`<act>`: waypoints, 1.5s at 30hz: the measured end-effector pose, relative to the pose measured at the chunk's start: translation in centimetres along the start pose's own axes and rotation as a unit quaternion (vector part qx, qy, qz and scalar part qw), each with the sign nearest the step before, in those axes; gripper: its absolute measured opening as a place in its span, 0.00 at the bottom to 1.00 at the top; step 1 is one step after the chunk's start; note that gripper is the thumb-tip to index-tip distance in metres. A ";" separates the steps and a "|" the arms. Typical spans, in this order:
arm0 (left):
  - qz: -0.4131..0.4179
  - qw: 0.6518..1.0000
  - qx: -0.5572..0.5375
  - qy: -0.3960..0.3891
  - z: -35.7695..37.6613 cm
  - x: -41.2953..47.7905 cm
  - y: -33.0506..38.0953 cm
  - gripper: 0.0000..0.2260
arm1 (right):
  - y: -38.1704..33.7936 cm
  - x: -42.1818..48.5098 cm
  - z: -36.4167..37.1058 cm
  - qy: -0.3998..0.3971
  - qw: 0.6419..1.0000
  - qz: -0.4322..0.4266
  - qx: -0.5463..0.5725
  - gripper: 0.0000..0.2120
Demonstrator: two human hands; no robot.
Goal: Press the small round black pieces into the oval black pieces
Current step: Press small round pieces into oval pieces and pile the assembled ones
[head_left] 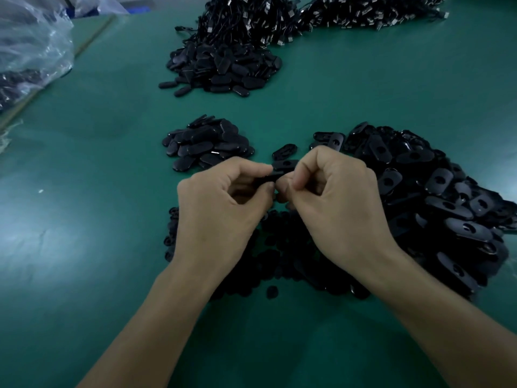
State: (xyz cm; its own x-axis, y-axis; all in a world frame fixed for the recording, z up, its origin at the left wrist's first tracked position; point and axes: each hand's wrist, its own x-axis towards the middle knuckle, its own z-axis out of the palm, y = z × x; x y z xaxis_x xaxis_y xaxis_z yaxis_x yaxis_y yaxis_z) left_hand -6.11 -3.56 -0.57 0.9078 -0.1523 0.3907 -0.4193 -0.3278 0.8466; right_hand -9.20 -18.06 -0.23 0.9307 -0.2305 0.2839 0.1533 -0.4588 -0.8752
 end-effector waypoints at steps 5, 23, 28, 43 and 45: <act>0.010 0.999 0.041 0.024 -0.2 0.1 -0.2 0.12 | -0.2 -0.6 0.4 -0.031 0.998 -0.055 -0.024 0.13; -0.082 0.978 -0.190 -0.024 -0.6 0.8 -0.4 0.09 | 1.1 1.7 -1.4 -0.100 0.987 0.020 0.122 0.05; -0.097 0.973 -0.207 -0.029 -0.4 0.7 -0.5 0.09 | 1.3 1.7 -1.5 -0.099 0.988 0.021 0.119 0.04; -0.076 0.987 -0.139 -0.027 -0.6 0.7 -0.4 0.11 | 1.2 1.5 -1.5 -0.097 0.990 0.024 0.100 0.03; -0.075 0.990 -0.118 -0.017 -0.7 0.7 -0.5 0.11 | 1.2 1.5 -1.3 -0.098 0.990 0.019 0.096 0.04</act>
State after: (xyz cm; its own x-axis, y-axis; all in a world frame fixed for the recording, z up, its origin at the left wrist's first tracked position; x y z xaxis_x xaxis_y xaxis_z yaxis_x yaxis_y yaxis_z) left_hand -5.30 -2.88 -0.45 0.9575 -0.1507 0.2460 -0.2649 -0.1216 0.9566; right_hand -8.05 -20.12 -0.33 0.9808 -0.0649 0.1839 0.1594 -0.2767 -0.9476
